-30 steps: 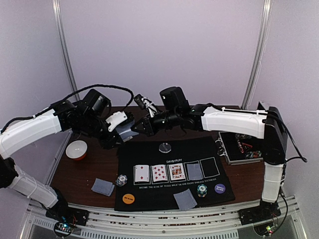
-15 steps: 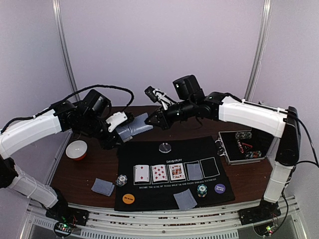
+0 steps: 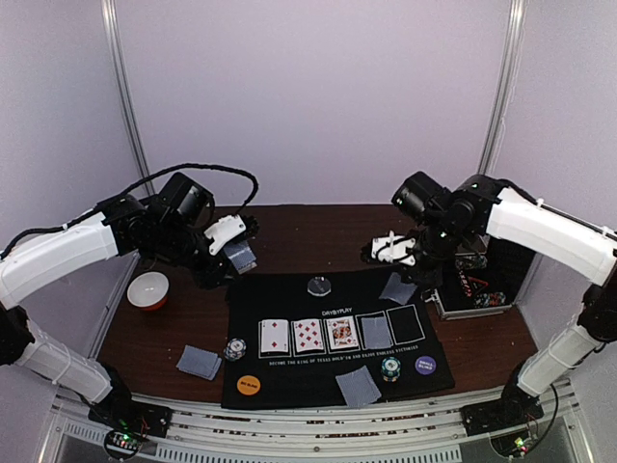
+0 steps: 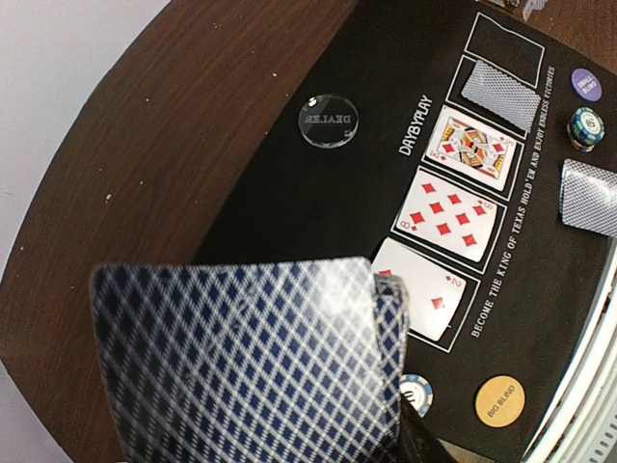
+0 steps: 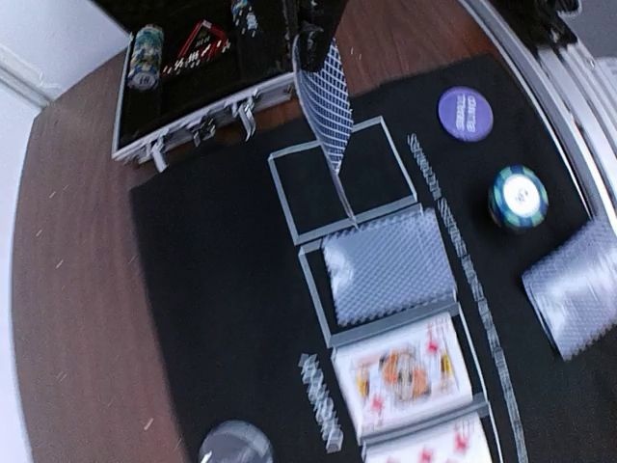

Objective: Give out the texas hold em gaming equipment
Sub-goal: Place the poker card in the community card area.

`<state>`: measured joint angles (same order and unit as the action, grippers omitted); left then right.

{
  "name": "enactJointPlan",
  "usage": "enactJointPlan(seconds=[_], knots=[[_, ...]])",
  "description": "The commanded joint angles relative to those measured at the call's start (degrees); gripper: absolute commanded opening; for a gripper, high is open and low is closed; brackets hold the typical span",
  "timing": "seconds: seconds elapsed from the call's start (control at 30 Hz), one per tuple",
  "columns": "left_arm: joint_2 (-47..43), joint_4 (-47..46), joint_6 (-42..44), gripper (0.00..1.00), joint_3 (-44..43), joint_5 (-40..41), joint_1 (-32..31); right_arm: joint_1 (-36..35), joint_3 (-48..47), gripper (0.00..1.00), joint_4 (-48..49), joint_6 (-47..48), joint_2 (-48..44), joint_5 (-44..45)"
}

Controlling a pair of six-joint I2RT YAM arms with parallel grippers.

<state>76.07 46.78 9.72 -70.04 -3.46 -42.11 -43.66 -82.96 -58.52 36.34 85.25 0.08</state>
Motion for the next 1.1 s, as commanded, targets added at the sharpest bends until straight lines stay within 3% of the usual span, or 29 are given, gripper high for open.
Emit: enactJointPlan(seconds=[0.0, 0.47, 1.07], knots=[[-0.7, -2.2, 0.0, 0.41, 0.0, 0.1, 0.0, 0.6, 4.9, 0.0, -12.2, 5.5, 4.3, 12.6], [-1.4, -2.2, -0.1, 0.41, 0.5, 0.2, 0.1, 0.8, 4.3, 0.0, -5.5, 14.3, 20.0, 7.0], [-0.8, -2.3, 0.0, 0.41, 0.4, 0.7, 0.1, 4.1, 1.5, 0.0, 1.5, 14.2, 27.7, 6.9]])
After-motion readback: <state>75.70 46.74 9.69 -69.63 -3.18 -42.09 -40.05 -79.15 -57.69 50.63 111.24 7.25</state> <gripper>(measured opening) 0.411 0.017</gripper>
